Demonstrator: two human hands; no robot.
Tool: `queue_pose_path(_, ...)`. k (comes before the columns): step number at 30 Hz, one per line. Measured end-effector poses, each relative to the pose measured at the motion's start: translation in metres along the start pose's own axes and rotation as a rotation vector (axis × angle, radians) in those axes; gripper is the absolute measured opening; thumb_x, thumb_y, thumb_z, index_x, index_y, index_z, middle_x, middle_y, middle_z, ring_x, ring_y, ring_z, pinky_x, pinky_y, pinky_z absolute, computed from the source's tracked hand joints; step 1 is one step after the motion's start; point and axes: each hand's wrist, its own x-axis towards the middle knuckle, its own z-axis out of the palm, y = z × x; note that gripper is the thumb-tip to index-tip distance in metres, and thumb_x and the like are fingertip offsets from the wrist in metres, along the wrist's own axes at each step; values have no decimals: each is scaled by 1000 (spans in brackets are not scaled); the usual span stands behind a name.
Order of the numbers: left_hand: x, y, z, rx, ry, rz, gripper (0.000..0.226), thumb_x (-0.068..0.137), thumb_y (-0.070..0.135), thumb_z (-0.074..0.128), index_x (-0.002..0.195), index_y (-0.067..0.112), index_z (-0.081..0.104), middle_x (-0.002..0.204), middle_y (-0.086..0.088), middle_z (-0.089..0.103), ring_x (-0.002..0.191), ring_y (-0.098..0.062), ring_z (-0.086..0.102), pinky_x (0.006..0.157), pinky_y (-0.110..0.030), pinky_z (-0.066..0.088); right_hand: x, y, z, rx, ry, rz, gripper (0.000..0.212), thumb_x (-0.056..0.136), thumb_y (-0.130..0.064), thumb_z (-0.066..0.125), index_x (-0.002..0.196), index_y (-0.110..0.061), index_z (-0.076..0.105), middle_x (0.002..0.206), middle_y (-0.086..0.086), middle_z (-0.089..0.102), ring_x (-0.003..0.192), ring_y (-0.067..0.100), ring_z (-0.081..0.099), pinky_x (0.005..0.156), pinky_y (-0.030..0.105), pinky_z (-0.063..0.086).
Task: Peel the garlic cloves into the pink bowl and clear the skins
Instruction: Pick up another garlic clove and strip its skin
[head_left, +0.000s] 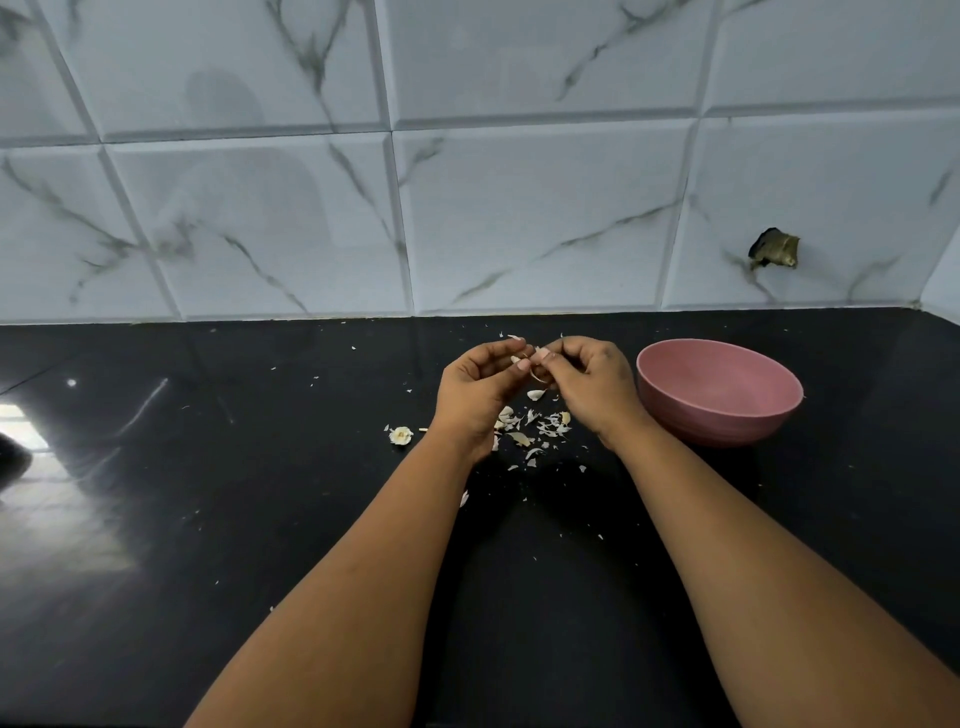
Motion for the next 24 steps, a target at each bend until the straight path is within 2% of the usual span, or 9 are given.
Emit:
queue_pose_path(2, 1, -1, 0, 8, 14, 17, 26, 84, -17, 61, 100, 3, 66, 94, -12, 72, 91, -18, 70, 81, -24, 57, 2, 1, -1, 25, 3, 1, 19, 91, -13, 64, 77, -21, 73, 73, -4, 72, 64, 2, 67, 58, 14, 51)
queue_pose_path(6, 2, -1, -1, 33, 32, 42, 31, 86, -20, 56, 106, 2, 63, 104, -11, 70, 97, -18, 69, 84, -23, 56, 2, 8, -5, -109, 50, -10, 20, 86, -26, 71, 67, -21, 73, 64, -5, 70, 61, 7, 67, 62, 23, 53)
queue_pose_path(8, 3, -2, -1, 34, 41, 55, 33, 86, -21, 55, 111, 1, 61, 106, -10, 68, 99, -17, 69, 85, -24, 56, 2, 9, -8, -194, 100, -56, 27, 76, -26, 79, 55, -23, 63, 54, -9, 63, 51, 1, 55, 53, 15, 42)
queue_pose_path(10, 3, -1, -2, 35, 49, 64, 34, 85, -21, 56, 111, 2, 58, 101, -8, 62, 99, -18, 69, 86, -25, 56, 3, 9, -10, -174, 126, -59, 36, 68, -20, 85, 52, -24, 54, 52, -10, 56, 47, -1, 48, 47, 10, 35)
queue_pose_path(14, 2, -2, -1, 36, 57, 71, 35, 85, -20, 58, 111, 3, 57, 93, -7, 58, 97, -21, 68, 95, -32, 54, 3, 9, -7, 21, 9, -21, 26, 79, -2, 76, 76, -25, 66, 77, -3, 70, 67, 3, 65, 65, 17, 53)
queue_pose_path(16, 2, -2, -1, 63, 62, 84, 34, 85, -18, 60, 108, 6, 59, 94, -6, 61, 94, -18, 66, 97, -33, 52, 1, 8, -1, 134, -31, 22, 27, 90, 3, 62, 86, -23, 69, 88, 4, 73, 77, 9, 70, 69, 18, 55)
queue_pose_path(18, 1, -2, -1, 103, 67, 105, 31, 84, -15, 63, 104, 9, 62, 95, -4, 64, 92, -14, 64, 93, -29, 53, 0, 7, 3, 292, -54, 81, 25, 95, -1, 57, 90, -21, 70, 90, 7, 74, 80, 10, 72, 69, 18, 55)
queue_pose_path(21, 1, -1, -1, 111, 68, 130, 29, 84, -12, 67, 103, 9, 64, 97, -5, 68, 94, -13, 65, 88, -25, 54, 0, 6, 5, 362, -87, 113, 9, 85, -14, 73, 92, -21, 73, 89, 6, 76, 87, 18, 73, 79, 29, 58)
queue_pose_path(24, 1, -1, -1, 100, 50, 133, 30, 84, -13, 64, 109, 4, 64, 103, -8, 70, 97, -14, 67, 91, -26, 54, -3, 5, 2, 354, -84, 81, 16, 76, -14, 81, 90, -21, 74, 88, 4, 76, 87, 15, 72, 81, 26, 57)
